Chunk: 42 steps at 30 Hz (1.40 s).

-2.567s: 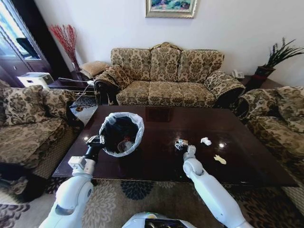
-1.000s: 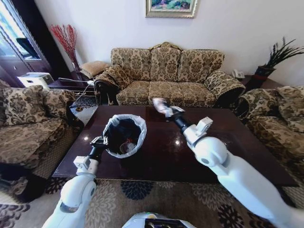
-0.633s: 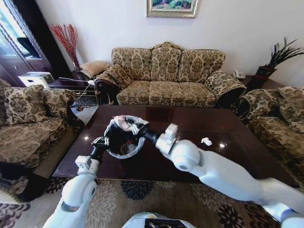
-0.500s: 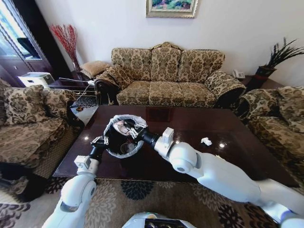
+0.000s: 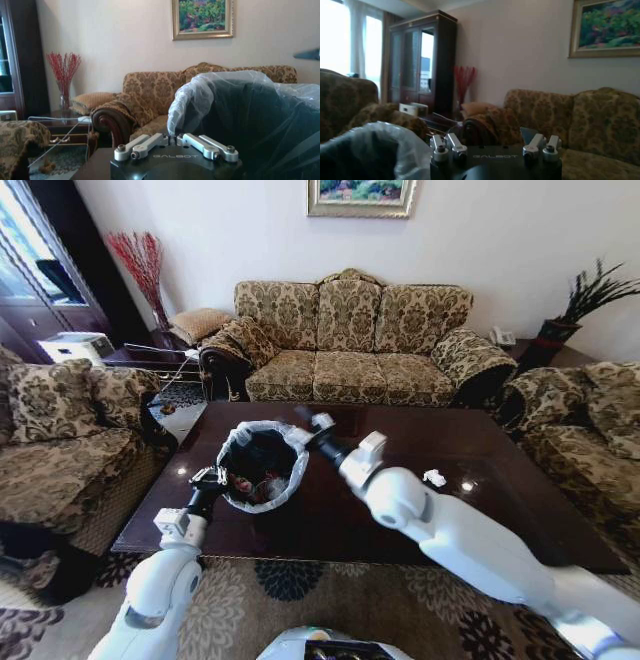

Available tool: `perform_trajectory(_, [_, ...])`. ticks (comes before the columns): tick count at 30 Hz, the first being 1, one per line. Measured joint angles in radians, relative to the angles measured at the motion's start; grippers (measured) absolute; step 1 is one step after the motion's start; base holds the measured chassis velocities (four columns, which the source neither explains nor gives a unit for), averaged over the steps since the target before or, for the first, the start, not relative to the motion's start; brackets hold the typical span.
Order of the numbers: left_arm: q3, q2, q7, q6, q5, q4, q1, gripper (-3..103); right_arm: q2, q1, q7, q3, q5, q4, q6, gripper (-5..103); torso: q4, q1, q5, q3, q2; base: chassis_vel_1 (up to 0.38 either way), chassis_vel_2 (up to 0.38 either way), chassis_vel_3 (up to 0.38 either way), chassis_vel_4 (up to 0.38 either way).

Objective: Move to the front of the table and place the trash on the table into the trash bin.

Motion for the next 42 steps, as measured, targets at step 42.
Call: perform_trajectory(42, [-0.009, -0.049, 0.000, -0.024, 0.032, -0.082, 0.094, 3, 0.228, -0.366, -0.086, 0.360, -0.192, -0.606, 0.094, 100, 0.0011, 0.000, 0.0000, 0.000, 0.000, -0.105, -0.101, 0.106, 0.102])
